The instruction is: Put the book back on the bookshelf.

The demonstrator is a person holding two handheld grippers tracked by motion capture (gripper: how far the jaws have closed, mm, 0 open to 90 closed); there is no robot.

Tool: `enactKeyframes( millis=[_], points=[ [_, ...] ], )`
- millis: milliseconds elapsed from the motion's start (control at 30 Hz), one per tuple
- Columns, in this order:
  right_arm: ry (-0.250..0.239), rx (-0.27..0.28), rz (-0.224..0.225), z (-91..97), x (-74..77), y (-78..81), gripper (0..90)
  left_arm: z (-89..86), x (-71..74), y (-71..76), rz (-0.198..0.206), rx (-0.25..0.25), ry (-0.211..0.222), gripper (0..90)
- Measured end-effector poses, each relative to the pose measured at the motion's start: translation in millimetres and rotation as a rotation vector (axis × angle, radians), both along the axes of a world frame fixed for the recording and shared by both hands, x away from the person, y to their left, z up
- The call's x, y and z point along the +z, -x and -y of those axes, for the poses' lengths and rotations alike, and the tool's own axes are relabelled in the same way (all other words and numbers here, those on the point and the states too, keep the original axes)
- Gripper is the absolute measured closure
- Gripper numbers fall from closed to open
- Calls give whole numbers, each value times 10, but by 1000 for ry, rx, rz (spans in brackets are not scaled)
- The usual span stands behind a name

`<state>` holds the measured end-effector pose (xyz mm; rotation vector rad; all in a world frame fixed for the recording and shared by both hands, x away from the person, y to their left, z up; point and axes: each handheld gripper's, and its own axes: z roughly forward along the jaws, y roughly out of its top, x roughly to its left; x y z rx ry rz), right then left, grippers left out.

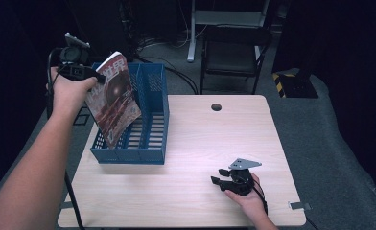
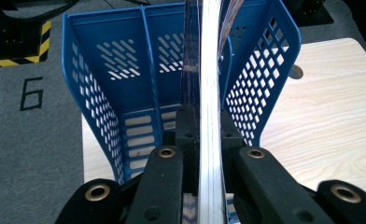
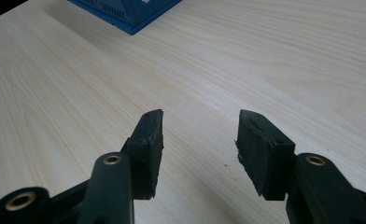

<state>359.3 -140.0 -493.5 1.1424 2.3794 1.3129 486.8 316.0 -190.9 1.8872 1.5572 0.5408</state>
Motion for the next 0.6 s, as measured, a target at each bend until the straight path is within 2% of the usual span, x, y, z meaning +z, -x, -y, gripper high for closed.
enactKeyframes(
  millis=[367,600],
  points=[
    [-5,-4,-1,-5,-3,2,506,20,-86,-97,-4,24,5,840],
    [-2,3,1,4,-1,-2,506,32,-139,-158,12,35,5,840]
  ],
)
